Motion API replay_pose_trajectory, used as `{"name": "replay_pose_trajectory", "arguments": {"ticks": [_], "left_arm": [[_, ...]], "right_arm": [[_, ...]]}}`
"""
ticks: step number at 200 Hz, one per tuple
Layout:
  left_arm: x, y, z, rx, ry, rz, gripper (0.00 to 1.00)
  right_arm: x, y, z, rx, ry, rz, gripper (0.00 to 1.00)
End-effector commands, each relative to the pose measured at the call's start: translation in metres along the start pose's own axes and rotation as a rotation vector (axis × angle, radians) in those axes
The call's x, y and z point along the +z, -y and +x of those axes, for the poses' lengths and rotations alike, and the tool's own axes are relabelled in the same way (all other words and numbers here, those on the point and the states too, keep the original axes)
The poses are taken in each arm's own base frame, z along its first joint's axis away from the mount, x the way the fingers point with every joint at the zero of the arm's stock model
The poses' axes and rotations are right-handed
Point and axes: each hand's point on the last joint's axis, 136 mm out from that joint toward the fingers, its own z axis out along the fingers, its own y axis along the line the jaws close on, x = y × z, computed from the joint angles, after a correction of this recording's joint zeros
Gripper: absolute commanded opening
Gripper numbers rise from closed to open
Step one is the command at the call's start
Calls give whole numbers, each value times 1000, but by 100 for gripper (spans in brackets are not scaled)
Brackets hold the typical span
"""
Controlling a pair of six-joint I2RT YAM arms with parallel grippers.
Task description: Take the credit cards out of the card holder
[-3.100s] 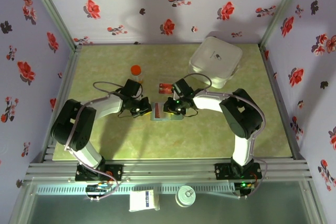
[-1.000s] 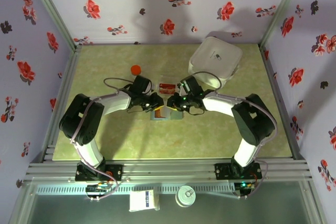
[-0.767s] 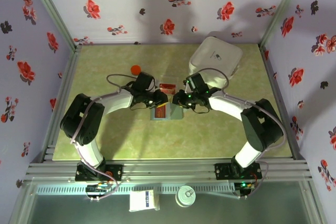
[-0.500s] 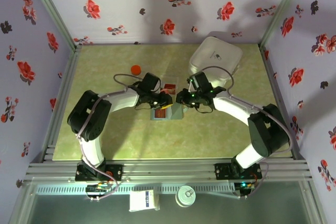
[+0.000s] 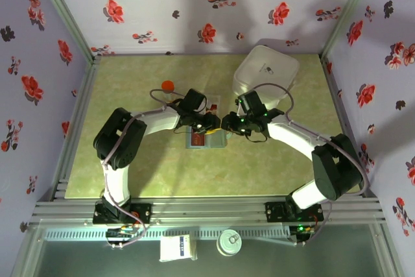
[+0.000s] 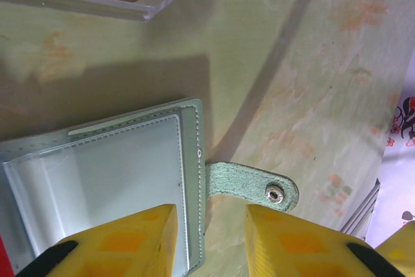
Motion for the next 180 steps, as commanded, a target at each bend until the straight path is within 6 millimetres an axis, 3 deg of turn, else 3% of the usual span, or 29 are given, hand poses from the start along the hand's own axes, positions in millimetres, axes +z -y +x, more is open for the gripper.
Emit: {"name": "replay_pose_trajectory", "arguments": {"ticks": [1, 94, 180], "left_arm": [[-11, -1, -1, 14, 3, 5, 31], [-67, -48, -10, -59, 120, -14, 24], [-86, -83, -5, -120, 152, -22, 19]], "right_arm": [[5, -1, 0, 25, -7, -23, 29], [42, -27, 8, -6, -82, -43, 28], [69, -45, 17, -36, -149, -57, 27]]}}
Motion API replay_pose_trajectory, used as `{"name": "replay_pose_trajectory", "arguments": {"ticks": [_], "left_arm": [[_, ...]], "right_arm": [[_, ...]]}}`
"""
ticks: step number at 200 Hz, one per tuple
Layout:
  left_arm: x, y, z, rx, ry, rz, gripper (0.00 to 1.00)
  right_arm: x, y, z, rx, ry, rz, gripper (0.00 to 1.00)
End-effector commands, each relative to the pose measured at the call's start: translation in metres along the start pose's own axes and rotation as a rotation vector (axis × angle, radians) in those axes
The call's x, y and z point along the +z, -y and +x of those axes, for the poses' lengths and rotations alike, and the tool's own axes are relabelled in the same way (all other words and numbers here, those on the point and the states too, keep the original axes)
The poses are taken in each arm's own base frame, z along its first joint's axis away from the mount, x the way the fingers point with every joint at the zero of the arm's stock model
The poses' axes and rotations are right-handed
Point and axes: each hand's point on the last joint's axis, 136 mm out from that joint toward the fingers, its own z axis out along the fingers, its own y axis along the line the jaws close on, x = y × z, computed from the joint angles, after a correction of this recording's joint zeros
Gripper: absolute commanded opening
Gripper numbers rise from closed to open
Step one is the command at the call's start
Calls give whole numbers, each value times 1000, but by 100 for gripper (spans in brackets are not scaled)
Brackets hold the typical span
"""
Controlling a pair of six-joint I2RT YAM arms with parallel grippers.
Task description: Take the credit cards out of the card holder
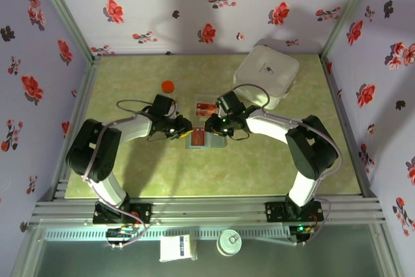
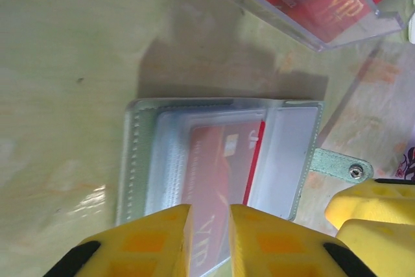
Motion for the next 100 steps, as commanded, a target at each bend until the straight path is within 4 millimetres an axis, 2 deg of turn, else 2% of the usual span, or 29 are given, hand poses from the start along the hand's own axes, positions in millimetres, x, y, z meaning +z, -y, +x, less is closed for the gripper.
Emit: {"name": "replay_pose_trajectory", "arguments": {"ticks": [1, 100], "left_arm": [[-11, 4, -2, 32, 21, 32, 19], [-4, 8, -3, 20, 7, 72, 10]], "right_arm": [[5, -8, -1, -4, -16, -21, 27], [18, -11, -1, -13, -43, -38, 26]]}}
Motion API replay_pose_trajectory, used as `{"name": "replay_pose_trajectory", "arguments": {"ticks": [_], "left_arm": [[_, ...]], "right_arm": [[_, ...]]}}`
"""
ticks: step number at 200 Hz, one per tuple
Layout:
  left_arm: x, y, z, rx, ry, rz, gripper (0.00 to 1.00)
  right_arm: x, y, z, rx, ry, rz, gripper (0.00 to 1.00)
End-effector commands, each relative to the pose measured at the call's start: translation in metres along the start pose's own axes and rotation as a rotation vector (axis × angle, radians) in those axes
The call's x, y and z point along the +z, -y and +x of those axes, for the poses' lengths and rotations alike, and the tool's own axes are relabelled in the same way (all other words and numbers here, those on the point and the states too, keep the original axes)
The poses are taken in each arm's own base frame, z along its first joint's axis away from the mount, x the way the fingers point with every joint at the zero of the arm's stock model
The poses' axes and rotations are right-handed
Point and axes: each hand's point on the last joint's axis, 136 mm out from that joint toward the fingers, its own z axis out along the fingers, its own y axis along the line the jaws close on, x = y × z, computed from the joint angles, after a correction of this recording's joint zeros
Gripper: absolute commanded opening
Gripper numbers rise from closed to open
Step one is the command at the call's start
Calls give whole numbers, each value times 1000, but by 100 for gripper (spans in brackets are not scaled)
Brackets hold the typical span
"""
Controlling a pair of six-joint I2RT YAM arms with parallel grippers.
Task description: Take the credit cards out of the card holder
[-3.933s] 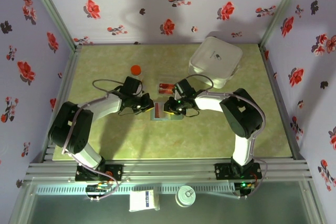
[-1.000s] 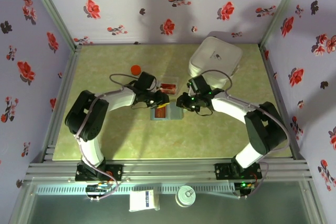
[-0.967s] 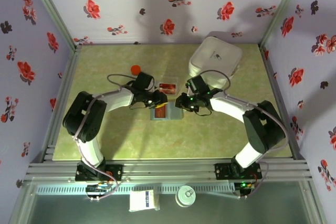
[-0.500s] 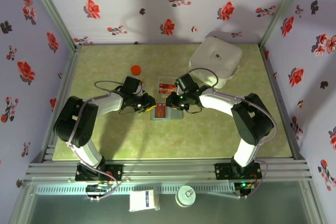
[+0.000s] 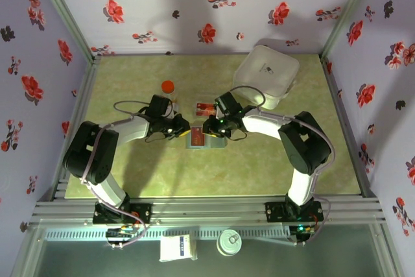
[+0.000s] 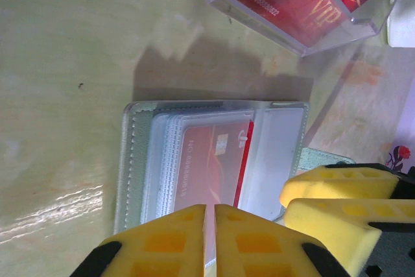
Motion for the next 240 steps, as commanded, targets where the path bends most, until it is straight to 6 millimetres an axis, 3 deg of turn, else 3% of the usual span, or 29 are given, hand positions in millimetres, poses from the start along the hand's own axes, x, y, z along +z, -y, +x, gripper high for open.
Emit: {"name": "replay_pose_trajectory", "arguments": {"ticks": [1, 56, 240], "left_arm": [[1, 4, 0, 11, -8, 31, 10], [9, 13, -4, 18, -38, 65, 6], [23, -12, 9, -3, -100, -17, 1]], "right_arm": [[1, -14, -5, -23, 2, -32, 26], [8, -19, -9, -33, -14, -48, 26], [27, -6, 0, -9, -57, -35, 23]]}}
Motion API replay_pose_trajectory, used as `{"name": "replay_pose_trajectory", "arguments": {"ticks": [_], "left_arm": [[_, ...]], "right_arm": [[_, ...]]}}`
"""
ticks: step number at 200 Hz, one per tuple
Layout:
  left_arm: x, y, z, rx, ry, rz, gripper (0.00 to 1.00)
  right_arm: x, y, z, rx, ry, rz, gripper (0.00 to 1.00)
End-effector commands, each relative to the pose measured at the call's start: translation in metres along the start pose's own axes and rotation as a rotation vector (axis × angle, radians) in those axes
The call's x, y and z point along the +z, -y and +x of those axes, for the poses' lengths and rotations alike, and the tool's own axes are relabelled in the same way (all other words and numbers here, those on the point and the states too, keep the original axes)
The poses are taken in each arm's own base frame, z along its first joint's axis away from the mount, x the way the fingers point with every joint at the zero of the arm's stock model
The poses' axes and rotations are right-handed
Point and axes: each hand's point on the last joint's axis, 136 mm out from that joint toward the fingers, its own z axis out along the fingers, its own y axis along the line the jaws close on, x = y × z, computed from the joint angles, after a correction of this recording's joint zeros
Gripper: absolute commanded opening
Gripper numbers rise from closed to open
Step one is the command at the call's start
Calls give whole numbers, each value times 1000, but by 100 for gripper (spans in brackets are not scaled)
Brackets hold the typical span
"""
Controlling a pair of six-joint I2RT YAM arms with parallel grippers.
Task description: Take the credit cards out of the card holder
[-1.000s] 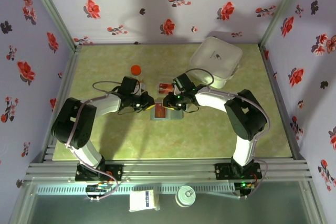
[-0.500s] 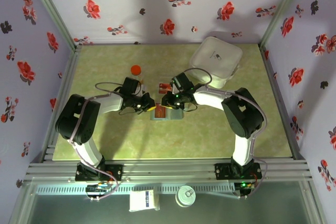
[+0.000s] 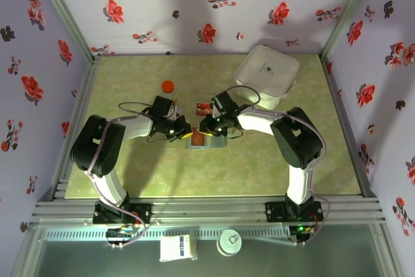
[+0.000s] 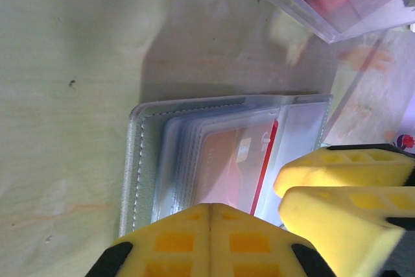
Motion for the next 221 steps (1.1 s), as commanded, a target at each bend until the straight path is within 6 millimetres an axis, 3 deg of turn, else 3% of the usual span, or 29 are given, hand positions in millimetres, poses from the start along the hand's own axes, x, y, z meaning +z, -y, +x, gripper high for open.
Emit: {"name": "replay_pose_trajectory", "arguments": {"ticks": [1, 51, 128, 221], "left_arm": [[5, -2, 2, 16, -24, -17, 1], [3, -5, 1, 12, -23, -41, 0], [2, -7, 3, 14, -25, -52, 0], [-8, 20, 1, 60, -9, -13, 0]], "right_arm": [[7, -2, 5, -7, -28, -11, 23], [9, 0, 7, -4, -37, -11, 20], [1, 14, 7, -29, -22, 90, 26], [-18, 1, 1, -58, 19, 80, 26]]}}
